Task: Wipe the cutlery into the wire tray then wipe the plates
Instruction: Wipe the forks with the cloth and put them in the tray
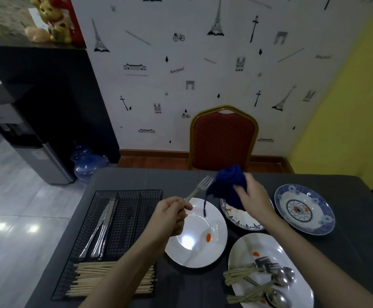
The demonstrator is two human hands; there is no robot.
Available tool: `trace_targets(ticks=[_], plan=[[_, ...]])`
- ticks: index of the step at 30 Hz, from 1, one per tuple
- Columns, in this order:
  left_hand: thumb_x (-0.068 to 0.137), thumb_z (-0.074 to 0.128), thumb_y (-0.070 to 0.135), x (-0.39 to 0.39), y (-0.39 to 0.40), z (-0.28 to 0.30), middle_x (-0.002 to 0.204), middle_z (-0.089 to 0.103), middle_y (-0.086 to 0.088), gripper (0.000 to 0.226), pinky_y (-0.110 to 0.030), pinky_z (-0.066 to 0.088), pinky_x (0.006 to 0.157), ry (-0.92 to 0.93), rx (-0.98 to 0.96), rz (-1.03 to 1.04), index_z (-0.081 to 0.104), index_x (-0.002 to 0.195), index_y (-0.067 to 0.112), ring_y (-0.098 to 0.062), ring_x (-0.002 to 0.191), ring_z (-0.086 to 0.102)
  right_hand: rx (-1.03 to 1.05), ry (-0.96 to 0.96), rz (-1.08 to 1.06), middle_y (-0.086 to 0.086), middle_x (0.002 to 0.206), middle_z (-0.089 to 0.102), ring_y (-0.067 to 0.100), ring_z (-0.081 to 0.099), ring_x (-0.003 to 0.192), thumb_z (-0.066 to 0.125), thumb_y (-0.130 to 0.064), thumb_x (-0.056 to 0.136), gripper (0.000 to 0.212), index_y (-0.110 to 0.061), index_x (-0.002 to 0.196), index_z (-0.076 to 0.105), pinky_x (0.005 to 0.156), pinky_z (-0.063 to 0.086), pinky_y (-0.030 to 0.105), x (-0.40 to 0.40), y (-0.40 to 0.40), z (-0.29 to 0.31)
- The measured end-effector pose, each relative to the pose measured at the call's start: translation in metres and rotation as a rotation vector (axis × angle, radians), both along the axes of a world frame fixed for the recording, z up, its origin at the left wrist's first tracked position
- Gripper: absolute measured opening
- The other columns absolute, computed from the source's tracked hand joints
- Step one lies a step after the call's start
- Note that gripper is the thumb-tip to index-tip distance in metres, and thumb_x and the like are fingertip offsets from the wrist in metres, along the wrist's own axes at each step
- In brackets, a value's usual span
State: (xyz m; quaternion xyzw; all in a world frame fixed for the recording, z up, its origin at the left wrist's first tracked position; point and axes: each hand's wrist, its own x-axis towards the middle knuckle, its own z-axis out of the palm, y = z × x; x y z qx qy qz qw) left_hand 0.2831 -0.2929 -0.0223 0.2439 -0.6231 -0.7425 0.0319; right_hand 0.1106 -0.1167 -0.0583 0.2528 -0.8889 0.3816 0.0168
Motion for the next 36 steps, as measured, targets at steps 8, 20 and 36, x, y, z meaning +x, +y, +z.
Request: trace_targets(ticks=[8,20,36], plan=[[0.099,0.037,0.009,-0.022,0.006,-0.001,0.051,0.039,0.006,0.029,-0.019,0.027,0.043,-0.091,-0.169,-0.104,0.064,0.09,0.002,-0.006,0.043,0.032,-0.288,0.072,-0.088,-0.004,0.1,0.059,0.013,0.055,0.091,0.057,-0.021,0.091,0.031,-0.019,0.12,0.049,0.076,0.043,0.031,0.04,-0.021,0.018],[0.1,0.036,0.006,-0.017,0.012,-0.004,0.053,0.036,0.003,0.025,-0.022,0.025,0.045,0.032,-0.145,-0.14,0.058,0.09,-0.001,-0.008,0.045,0.029,0.115,0.399,0.177,0.008,0.102,0.065,0.025,0.058,0.094,0.071,-0.01,0.077,0.044,-0.008,0.119,0.055,0.08,0.044,0.039,0.057,-0.035,0.019],[0.099,0.044,0.018,0.008,-0.023,-0.033,0.066,0.045,-0.001,0.018,-0.024,0.03,0.049,-0.271,-0.173,-0.161,0.056,0.095,0.006,-0.011,0.053,0.037,-0.049,0.126,-0.108,0.004,0.095,0.062,0.019,0.057,0.081,0.061,-0.022,0.088,0.029,-0.017,0.115,0.05,0.066,0.048,0.039,0.036,-0.033,0.021]])
